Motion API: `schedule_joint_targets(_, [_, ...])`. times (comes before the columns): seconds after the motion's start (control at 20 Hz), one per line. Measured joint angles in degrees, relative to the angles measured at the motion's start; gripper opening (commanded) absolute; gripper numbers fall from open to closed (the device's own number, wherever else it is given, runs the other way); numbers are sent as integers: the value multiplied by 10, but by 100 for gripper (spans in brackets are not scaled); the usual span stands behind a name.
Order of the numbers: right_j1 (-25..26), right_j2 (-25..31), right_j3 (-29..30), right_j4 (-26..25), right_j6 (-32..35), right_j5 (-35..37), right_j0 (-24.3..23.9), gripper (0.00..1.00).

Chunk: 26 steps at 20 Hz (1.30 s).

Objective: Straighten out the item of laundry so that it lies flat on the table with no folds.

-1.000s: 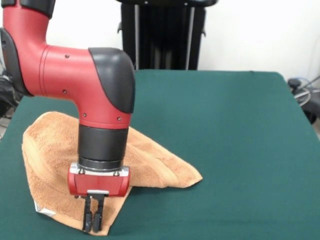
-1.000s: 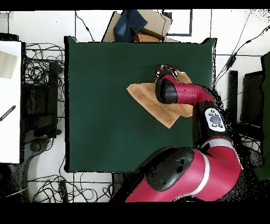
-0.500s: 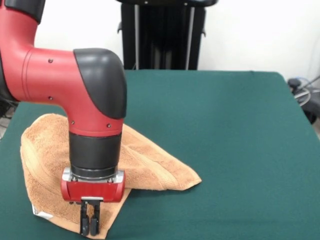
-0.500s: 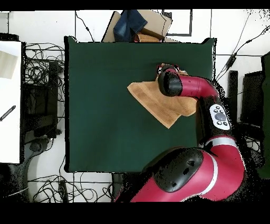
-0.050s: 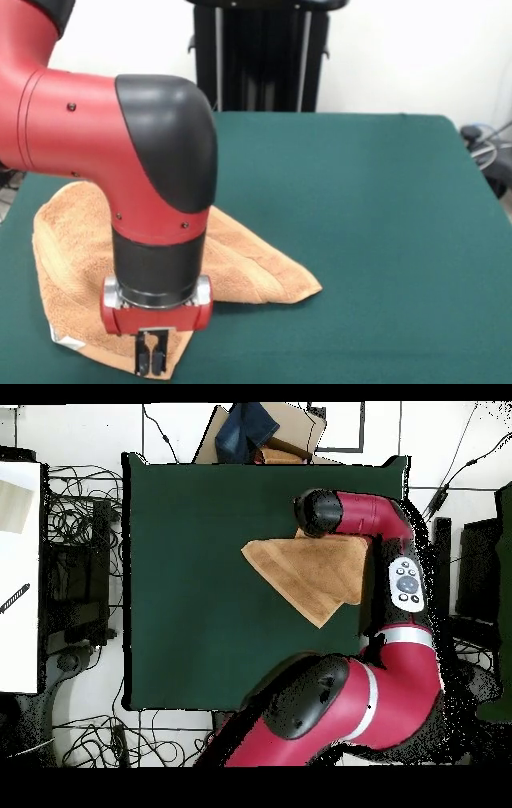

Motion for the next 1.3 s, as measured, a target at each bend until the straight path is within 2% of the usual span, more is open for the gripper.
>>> schedule_joint_targets(0.15, [12, 14, -70, -2, -28, 74, 19, 0])
schedule_joint_targets(0.25, [17, 19, -95, -2, -39, 98, 25, 0])
schedule_joint_targets(0.3, [24, 28, -136, -3, -55, 135, 33, 0])
schedule_joint_targets(0.5, [30, 38, -203, -5, -81, 202, 47, 0])
schedule_joint_targets(0.8, [23, 41, -248, -5, -91, 257, 54, 0])
schedule_joint_targets(0.85, [14, 41, -252, -5, -91, 261, 53, 100])
schedule_joint_targets(1.15, [-2, 40, -246, 2, -91, 254, 51, 100])
schedule_joint_targets(1.3, [-24, 38, -216, 14, -91, 226, 47, 100])
